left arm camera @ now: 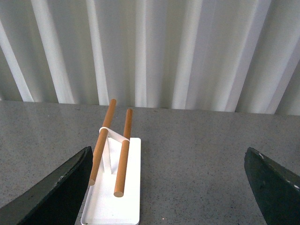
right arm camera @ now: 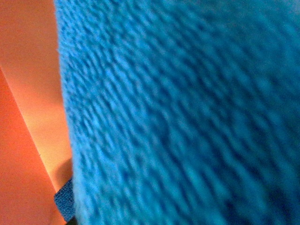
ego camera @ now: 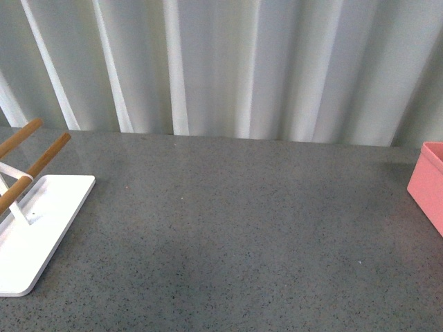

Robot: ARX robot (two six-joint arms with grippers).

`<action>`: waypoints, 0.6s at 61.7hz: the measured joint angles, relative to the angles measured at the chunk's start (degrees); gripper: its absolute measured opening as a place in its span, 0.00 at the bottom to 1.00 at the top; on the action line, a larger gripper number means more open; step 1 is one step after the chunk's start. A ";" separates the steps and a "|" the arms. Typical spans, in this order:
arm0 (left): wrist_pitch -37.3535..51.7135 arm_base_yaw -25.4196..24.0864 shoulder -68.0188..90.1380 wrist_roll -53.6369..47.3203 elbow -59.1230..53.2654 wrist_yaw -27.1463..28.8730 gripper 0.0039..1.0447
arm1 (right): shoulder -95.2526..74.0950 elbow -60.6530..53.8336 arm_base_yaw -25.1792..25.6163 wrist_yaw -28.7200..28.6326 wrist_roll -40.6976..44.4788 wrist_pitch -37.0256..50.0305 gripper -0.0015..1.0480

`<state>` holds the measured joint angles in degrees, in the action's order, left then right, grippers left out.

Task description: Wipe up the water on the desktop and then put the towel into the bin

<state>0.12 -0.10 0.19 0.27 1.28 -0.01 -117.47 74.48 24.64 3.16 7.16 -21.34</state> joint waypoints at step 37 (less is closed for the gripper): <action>0.00 0.00 0.00 0.00 0.00 0.00 0.94 | 2.58 6.54 1.09 -3.23 -1.53 -1.29 0.93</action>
<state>0.12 -0.10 0.19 0.27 1.28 -0.01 -114.89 81.01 25.74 -0.08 5.63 -22.63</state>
